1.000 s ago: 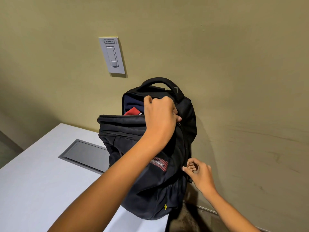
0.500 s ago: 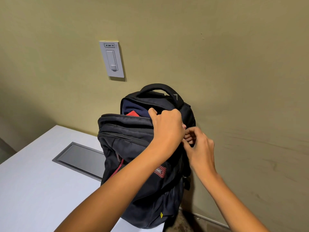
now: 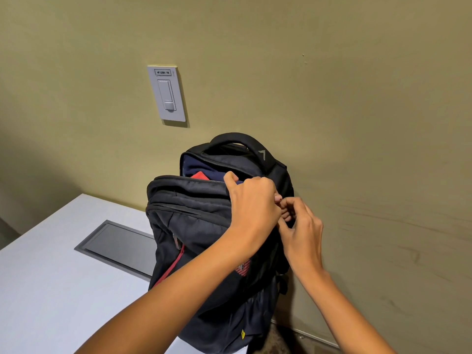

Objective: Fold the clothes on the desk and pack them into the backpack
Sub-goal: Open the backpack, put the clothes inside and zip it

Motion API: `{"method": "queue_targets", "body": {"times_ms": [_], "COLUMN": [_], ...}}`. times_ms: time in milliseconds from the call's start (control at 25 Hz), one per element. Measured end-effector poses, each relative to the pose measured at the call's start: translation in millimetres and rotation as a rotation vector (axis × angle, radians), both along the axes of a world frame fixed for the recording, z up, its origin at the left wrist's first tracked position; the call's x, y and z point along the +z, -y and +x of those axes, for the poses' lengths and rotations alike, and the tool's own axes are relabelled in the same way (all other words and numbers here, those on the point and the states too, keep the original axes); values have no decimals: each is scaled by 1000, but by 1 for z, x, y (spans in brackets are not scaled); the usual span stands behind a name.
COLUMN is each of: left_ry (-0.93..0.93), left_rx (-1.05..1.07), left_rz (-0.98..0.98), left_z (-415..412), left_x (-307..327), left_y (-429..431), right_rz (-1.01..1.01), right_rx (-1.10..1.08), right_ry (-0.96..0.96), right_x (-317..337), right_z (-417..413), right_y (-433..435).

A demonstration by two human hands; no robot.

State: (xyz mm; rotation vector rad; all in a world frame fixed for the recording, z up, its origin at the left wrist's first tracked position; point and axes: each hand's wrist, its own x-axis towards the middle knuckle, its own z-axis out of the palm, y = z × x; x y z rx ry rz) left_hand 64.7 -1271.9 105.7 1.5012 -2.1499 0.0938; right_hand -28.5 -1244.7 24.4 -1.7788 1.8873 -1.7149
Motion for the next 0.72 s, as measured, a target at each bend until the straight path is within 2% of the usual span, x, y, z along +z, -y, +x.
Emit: {"method": "queue_targets", "body": {"times_ms": [120, 240, 400, 520, 640, 720], "left_ry": [-90, -151, -310, -409, -419, -378], "left_rx": [-30, 36, 156, 122, 72, 73], "left_rz": [-56, -106, -59, -4, 4, -13], "left_z": [10, 33, 68, 74, 70, 66], "left_x": [4, 21, 24, 16, 14, 15], "left_y": [5, 22, 43, 46, 46, 45], "right_rz": [-10, -14, 14, 2, -174, -215], "right_rx": [26, 41, 29, -22, -20, -4], "right_ry": [-29, -65, -63, -21, -136, -250], "right_x": [0, 0, -3, -2, 18, 34], "right_z": [-8, -15, -14, -4, 15, 27], "right_y": [-3, -7, -3, -4, 0, 18]}}
